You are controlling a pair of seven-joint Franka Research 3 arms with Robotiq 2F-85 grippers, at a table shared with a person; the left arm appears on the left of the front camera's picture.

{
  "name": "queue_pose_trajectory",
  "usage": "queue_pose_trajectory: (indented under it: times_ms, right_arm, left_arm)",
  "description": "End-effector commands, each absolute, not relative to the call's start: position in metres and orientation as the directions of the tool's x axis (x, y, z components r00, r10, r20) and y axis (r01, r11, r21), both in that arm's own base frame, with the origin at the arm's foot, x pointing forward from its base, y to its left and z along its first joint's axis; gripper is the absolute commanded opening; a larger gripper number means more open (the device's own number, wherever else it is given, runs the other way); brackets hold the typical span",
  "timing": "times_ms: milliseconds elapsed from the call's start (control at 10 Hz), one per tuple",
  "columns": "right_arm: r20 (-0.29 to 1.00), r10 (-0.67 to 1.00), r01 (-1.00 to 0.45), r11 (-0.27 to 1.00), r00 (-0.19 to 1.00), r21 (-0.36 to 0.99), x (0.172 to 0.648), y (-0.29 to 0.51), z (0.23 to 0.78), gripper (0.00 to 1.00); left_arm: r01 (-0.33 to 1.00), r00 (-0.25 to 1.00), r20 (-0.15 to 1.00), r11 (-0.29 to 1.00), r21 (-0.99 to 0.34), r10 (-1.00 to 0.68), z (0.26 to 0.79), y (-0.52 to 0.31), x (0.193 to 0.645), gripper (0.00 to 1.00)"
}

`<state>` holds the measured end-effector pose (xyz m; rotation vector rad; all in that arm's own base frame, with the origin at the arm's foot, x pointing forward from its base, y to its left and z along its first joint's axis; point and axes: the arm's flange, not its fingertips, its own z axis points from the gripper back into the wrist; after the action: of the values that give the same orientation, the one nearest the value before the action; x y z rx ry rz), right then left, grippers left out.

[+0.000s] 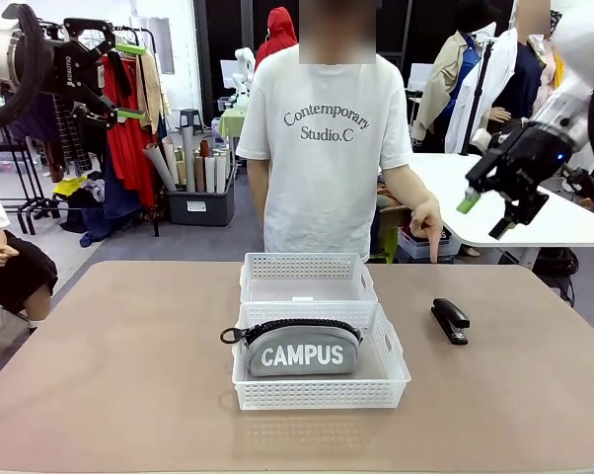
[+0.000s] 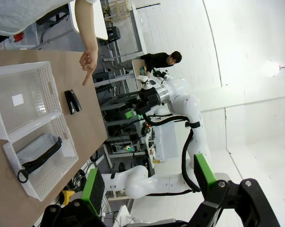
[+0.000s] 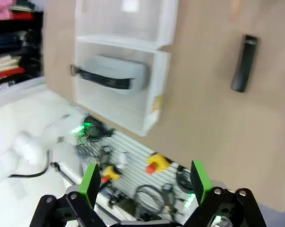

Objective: Distribute items into two baskets.
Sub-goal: Pick up the Stapler that the person points to.

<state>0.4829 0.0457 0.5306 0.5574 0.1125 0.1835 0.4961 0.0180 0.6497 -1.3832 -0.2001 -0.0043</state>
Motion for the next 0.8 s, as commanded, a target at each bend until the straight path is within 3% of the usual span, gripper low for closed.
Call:
queue_pose_trajectory:
  times_ms: [0,200,500,600,700]
  right_arm:
    - [-0.062,0.218,-0.179,0.908,0.974,0.378,0.477,0.057,0.504,1.0]
    - [0.011,0.271,-0.267,0.939,0.962,0.218,0.481,0.061,0.475,1.0]
    - [0.17,0.257,-0.283,0.947,0.951,0.154,0.484,0.059,0.44,1.0]
    - [0.276,0.256,-0.295,0.949,0.926,0.109,0.488,0.057,0.431,1.0]
    - [0.095,0.26,-0.274,0.943,0.961,0.187,0.49,0.06,0.451,1.0]
  left_arm:
    - [0.12,0.983,0.144,0.19,-0.974,0.115,0.651,0.018,0.495,1.0]
    - [0.12,0.983,0.144,0.19,-0.974,0.115,0.651,0.018,0.495,1.0]
    - [0.12,0.983,0.144,0.19,-0.974,0.115,0.651,0.018,0.495,1.0]
    - [0.12,0.983,0.144,0.19,-0.974,0.115,0.651,0.018,0.495,1.0]
    - [0.12,0.983,0.144,0.19,-0.974,0.115,0.651,0.018,0.495,1.0]
